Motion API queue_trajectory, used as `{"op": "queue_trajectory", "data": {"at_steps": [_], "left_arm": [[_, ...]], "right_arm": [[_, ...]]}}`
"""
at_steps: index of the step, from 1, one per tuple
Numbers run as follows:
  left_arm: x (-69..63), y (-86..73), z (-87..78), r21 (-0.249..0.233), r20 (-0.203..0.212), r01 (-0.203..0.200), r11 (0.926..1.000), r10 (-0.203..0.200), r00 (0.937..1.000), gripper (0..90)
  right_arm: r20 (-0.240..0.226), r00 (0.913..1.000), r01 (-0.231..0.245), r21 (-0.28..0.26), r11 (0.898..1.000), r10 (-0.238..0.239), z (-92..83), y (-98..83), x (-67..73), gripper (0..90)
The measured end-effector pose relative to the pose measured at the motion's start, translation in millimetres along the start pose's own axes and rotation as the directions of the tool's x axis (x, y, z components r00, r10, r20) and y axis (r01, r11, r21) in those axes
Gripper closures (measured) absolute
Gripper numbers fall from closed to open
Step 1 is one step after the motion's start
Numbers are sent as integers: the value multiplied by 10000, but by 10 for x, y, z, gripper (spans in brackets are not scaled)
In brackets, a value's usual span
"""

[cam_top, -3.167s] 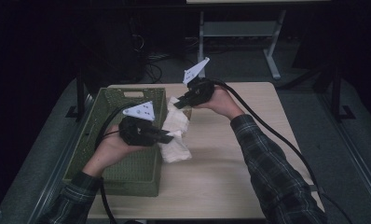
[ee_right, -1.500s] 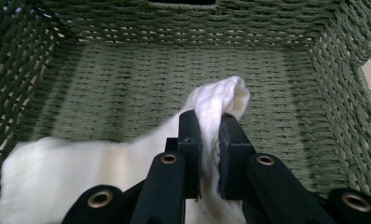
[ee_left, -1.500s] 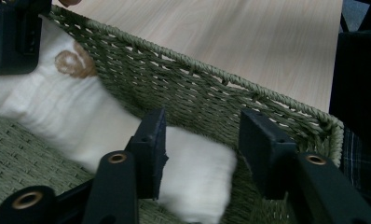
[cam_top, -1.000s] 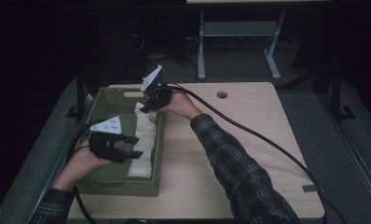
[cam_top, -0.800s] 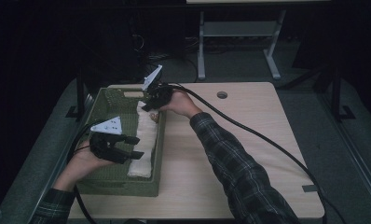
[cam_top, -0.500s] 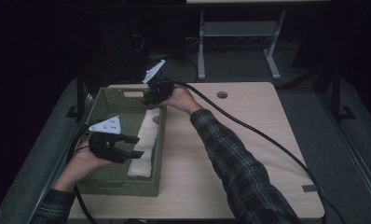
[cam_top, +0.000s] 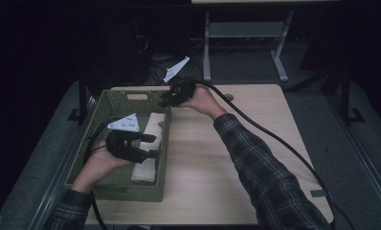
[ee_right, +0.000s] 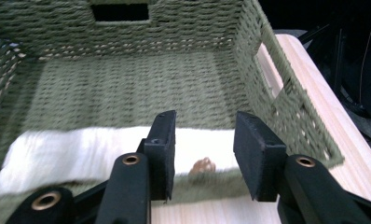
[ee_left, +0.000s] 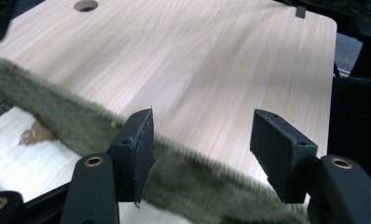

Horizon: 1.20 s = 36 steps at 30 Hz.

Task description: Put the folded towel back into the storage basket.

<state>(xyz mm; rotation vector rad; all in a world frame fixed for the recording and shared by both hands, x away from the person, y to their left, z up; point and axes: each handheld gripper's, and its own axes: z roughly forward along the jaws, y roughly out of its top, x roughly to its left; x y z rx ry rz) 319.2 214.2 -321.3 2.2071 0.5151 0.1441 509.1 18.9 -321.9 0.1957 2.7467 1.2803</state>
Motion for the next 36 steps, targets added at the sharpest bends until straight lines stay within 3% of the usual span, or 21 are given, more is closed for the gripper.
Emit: {"op": "queue_trajectory", "data": {"at_steps": [10, 21, 29, 36], "left_arm": [[-147, 256, 274, 28, -169, -75, 10000, 75, 9998, 354], [-301, 434, 599, -19, -512, -259, 9997, 258, 9984, 273], [-462, 550, 875, -104, -320, -336, 9994, 332, 9989, 207], [-587, 616, 1164, -110, -438, -439, 9990, 434, 9981, 159]], "right_arm": [[238, 9997, -65, -210, 9998, 70, -375, -207, 2, 521], [537, 9981, -298, -370, 9989, 317, -684, -561, -26, 463], [896, 9939, -577, -709, 9958, 640, -921, -870, 21, 397], [1358, 9873, -734, -722, 9947, 827, -1061, -1088, 65, 331]]}}
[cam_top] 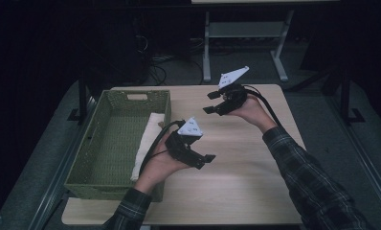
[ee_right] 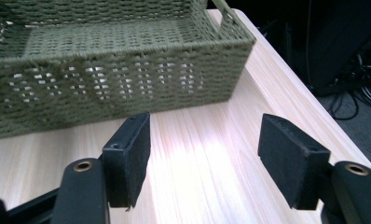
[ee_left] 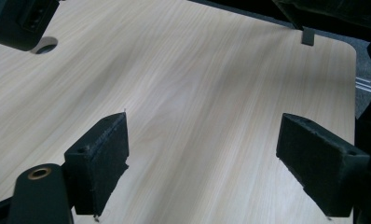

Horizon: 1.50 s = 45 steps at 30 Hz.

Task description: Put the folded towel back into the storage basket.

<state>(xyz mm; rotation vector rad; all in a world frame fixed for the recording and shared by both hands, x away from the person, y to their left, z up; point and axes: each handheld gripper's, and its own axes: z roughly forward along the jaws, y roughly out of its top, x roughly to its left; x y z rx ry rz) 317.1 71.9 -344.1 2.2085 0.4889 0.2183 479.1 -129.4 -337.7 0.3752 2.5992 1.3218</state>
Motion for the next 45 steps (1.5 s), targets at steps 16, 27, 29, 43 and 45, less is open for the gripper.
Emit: {"op": "queue_trajectory", "data": {"at_steps": [16, 27, 29, 43, 45], "left_arm": [[-214, -146, 588, 407, 60, -168, 9990, 166, 9998, 155], [-246, -394, 898, 454, 403, 80, 9989, -98, 9991, 155], [-238, -438, 934, 606, 408, 6, 9982, -30, 9992, 155], [-226, -642, 1099, 1199, 93, -52, 9928, 41, 9999, 155], [-222, -660, 1109, 1208, 104, -54, 9927, 42, 9999, 155]], "right_arm": [[515, 9944, -942, 269, 9952, 927, -152, -592, 35, 261], [1035, 9784, -1834, 349, 9824, 1790, -206, -1032, 106, 236], [1148, 9743, -1993, 396, 9791, 1937, -215, -1123, 122, 232], [1897, 9504, -2638, 706, 9620, 2466, -290, -1678, 368, 199], [1941, 9496, -2649, 784, 9611, 2459, -297, -1711, 387, 199]]}}
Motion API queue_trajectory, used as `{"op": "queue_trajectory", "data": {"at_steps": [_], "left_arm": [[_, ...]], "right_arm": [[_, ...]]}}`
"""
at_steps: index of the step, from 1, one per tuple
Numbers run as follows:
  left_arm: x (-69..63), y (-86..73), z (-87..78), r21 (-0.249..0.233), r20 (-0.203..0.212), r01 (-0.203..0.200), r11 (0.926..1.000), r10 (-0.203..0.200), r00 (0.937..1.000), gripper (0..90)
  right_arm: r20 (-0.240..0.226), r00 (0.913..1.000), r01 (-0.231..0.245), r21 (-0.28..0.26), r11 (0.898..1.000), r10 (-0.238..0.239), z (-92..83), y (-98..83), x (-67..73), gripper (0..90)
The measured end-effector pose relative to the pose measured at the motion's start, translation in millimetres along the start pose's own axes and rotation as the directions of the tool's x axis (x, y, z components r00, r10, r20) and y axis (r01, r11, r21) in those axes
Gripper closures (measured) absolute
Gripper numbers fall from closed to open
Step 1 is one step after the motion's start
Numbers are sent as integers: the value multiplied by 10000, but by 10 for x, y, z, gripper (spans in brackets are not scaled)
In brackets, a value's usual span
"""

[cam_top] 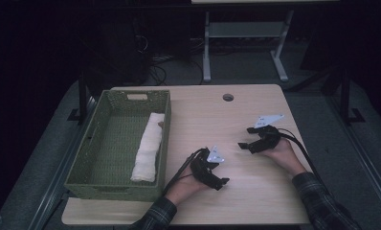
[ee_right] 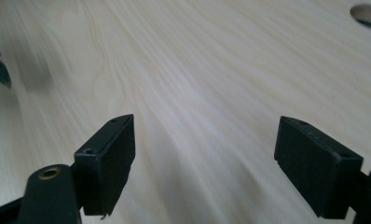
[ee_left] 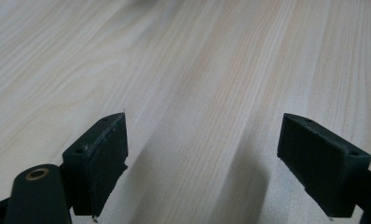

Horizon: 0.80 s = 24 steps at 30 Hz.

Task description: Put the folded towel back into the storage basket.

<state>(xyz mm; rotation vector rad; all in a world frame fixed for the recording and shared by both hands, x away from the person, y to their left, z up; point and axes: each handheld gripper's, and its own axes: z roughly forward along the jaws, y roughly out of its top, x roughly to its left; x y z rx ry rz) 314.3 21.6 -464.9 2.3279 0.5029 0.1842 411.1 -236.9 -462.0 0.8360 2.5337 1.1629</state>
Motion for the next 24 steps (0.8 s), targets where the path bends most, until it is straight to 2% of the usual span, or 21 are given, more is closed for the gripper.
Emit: {"op": "queue_trajectory", "data": {"at_steps": [2, 6, 8, 11, 12, 15, 19, 24], "left_arm": [[3, -25, 30, 112, 8, 46, 9999, -46, 10000, 155], [-4, -49, 57, 109, 58, 96, 9999, -97, 9999, 155], [-28, -62, 67, 88, -3, -2, 10000, 2, 10000, 148], [-39, -86, 77, -122, 16, -104, 9999, 104, 9999, 145], [-34, -120, 85, -425, 37, -135, 9990, 136, 9999, 135], [-37, -121, 91, -507, 46, -64, 9987, 66, 10000, 132], [-27, -120, 82, -369, 41, -226, 9991, 228, 9997, 131], [-24, -120, 81, -335, -33, -137, 9993, 136, 9999, 125]], "right_arm": [[67, 10000, -71, 179, 9998, 70, -1, -127, 15, 198], [210, 9997, -108, 337, 9994, 101, 4, -234, 28, 199], [322, 9995, -34, 343, 9994, 23, -16, -266, 37, 194], [45, 9997, -243, 325, 9992, 241, -9, -277, 25, 185], [66, 9997, -224, 315, 9993, 222, -7, -279, 20, 183], [101, 9997, -211, 310, 9993, 208, -6, -280, 16, 181], [150, 9996, -226, 314, 9993, 221, -4, -280, 13, 174], [203, 9994, -301, 337, 9990, 295, -1, -279, 13, 159]]}}
